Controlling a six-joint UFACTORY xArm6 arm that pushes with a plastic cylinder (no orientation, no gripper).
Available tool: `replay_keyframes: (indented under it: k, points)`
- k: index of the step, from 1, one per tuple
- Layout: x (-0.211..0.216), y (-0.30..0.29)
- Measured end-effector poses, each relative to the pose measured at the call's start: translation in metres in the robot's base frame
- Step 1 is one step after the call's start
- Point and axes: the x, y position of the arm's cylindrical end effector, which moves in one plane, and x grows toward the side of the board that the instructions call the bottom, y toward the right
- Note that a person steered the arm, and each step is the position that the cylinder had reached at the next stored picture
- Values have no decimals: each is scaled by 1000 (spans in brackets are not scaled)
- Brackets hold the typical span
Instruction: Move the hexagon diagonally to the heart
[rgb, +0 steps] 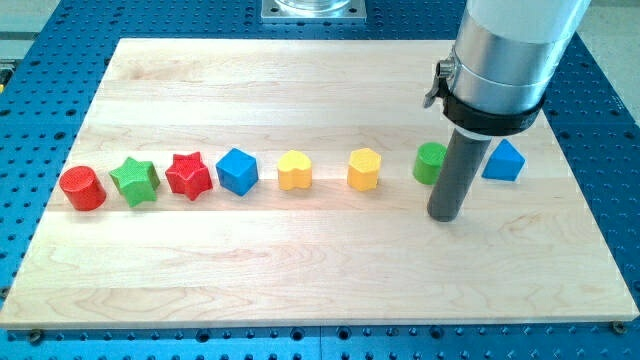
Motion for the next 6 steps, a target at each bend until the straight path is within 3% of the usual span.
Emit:
replay_keyframes:
  k: [1,4,6]
  points:
    - [0,-1]
    - [-50,-86]
    - [-160,-183]
